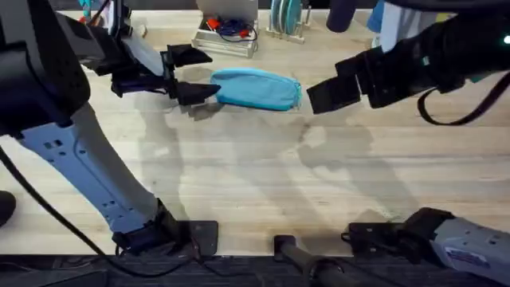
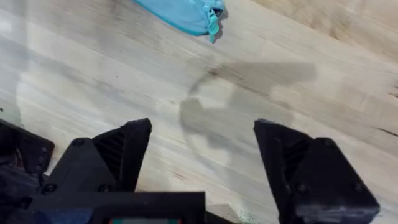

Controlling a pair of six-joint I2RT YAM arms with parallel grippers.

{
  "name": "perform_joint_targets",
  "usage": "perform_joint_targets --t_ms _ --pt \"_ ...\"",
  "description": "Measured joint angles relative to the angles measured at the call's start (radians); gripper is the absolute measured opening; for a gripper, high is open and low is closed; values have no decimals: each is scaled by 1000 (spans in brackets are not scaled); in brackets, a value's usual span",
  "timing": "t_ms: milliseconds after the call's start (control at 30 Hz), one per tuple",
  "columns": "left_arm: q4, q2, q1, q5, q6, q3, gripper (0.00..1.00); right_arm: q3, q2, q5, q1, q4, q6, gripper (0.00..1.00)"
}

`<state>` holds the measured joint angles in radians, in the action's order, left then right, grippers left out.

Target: Unzip the bag, pick up the pens from the table one at a time and place them inside, then zip the bag closed.

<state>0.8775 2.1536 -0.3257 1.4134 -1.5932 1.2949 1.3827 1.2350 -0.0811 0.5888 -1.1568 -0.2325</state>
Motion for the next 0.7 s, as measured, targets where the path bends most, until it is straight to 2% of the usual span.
perform_joint_targets --t_ms 133,333,500,700 --pt "100 0 -10 -25 1 14 998 0 0 0 0 0 0 997" --pt "285 0 -24 -152 1 127 998 0 0 0 0 0 0 997" --pt "368 -9 -25 -225 1 222 998 0 0 0 0 0 0 998" --pt "440 -102 -25 -311 2 254 999 0 0 -1 0 0 0 998"
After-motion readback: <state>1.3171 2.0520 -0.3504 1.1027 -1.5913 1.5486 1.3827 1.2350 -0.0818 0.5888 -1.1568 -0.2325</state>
